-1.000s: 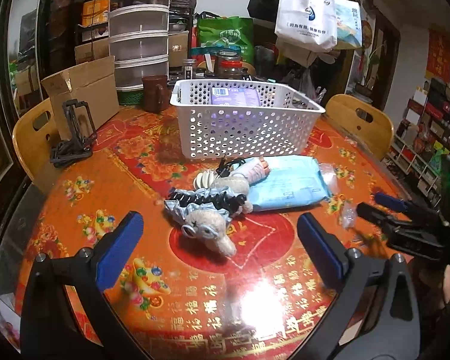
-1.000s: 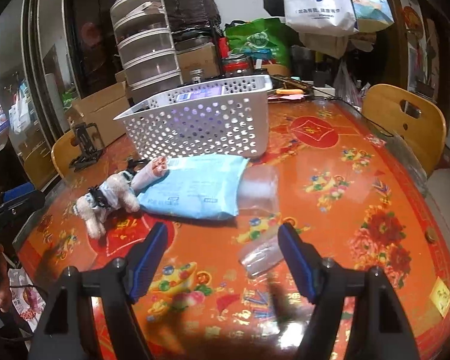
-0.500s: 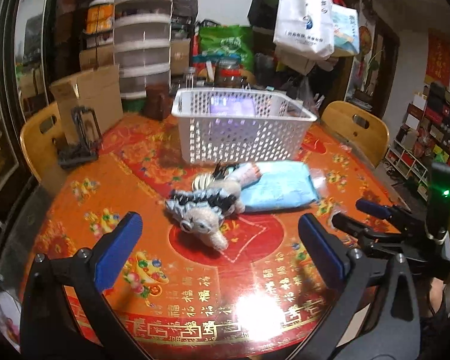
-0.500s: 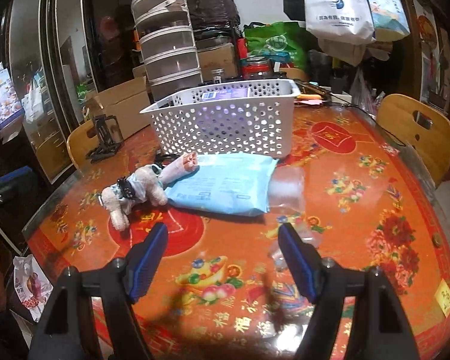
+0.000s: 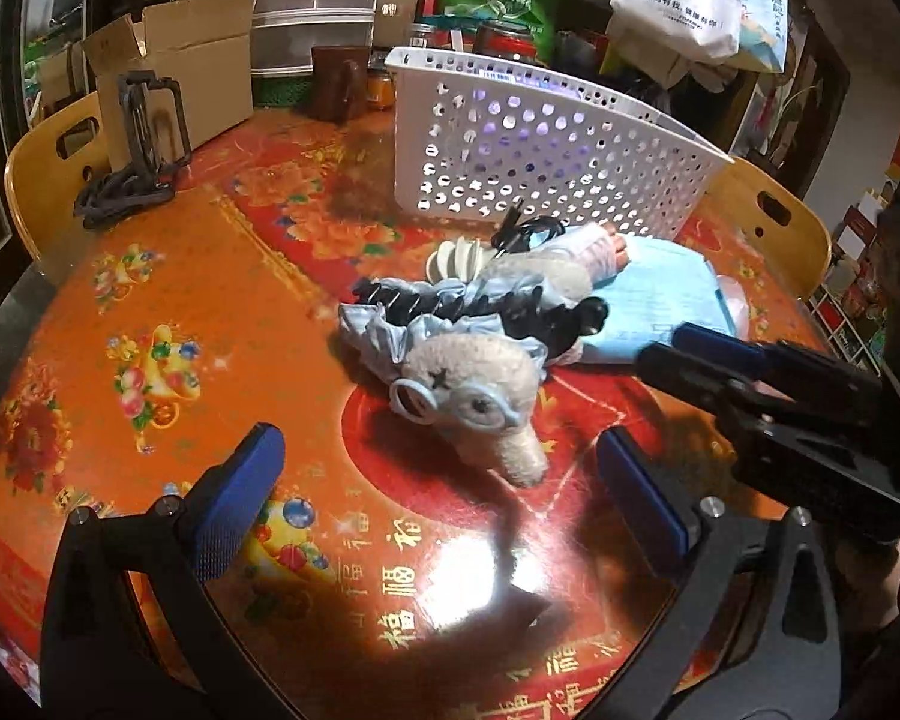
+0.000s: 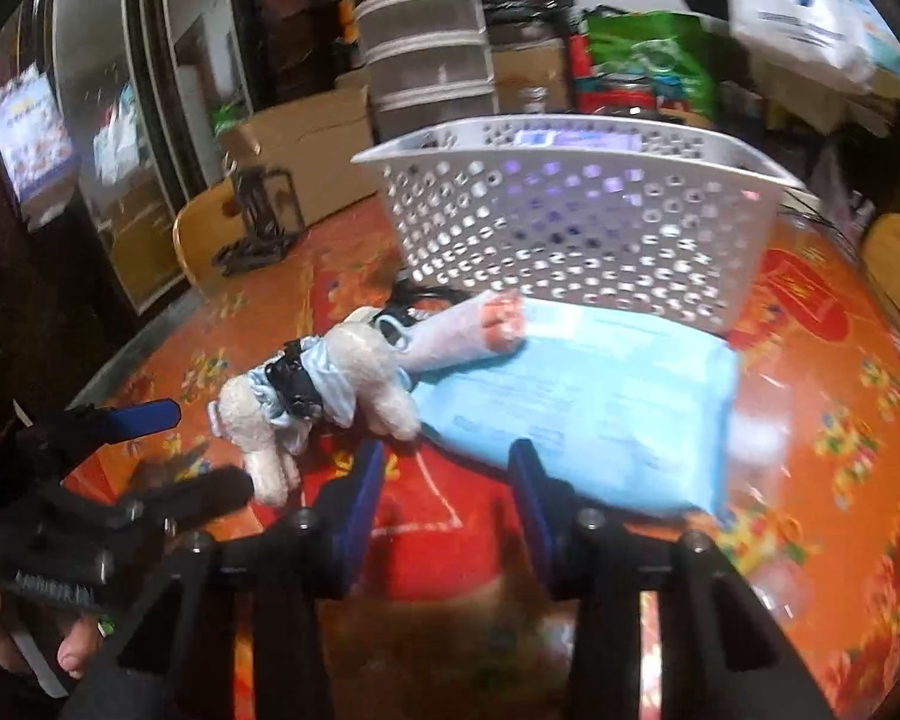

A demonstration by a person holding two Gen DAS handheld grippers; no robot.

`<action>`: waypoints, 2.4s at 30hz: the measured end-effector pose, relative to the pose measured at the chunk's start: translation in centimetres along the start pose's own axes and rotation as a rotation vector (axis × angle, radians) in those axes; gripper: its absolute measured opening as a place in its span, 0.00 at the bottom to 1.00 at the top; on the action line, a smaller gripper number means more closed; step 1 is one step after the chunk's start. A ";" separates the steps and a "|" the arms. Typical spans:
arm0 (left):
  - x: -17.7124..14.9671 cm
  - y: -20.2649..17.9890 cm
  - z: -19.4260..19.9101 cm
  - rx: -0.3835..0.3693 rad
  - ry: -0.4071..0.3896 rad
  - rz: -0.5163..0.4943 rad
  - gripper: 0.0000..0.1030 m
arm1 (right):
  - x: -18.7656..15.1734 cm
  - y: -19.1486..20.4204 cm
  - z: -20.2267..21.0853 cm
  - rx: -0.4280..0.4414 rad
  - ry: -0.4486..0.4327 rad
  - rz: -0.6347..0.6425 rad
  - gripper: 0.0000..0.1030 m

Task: Organize soft objects
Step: 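Close both grippers on the white plush sheep, then lift the plush sheep into the white basket and open both grippers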

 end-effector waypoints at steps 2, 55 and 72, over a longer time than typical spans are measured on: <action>0.1 0.2 -0.4 0.001 0.000 0.005 1.00 | 0.5 0.5 -1.4 0.007 0.021 0.024 0.37; 3.1 -7.3 4.4 -0.132 -0.145 -0.216 0.27 | 2.9 1.7 2.8 -0.017 -0.081 0.154 0.09; 15.2 -14.6 7.7 -0.217 -0.276 -0.335 0.27 | 10.5 -2.2 10.1 -0.110 -0.210 0.143 0.09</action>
Point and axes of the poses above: each gripper's, at about its wrist camera, not at the fingertips, and z roughly against the way its jaws point, y to its left, x to its top, the point moved 3 cm from there along -z, roughly the way its jaws point, and after that the axes turned 5 degrees about z, right-handed, at the moved point
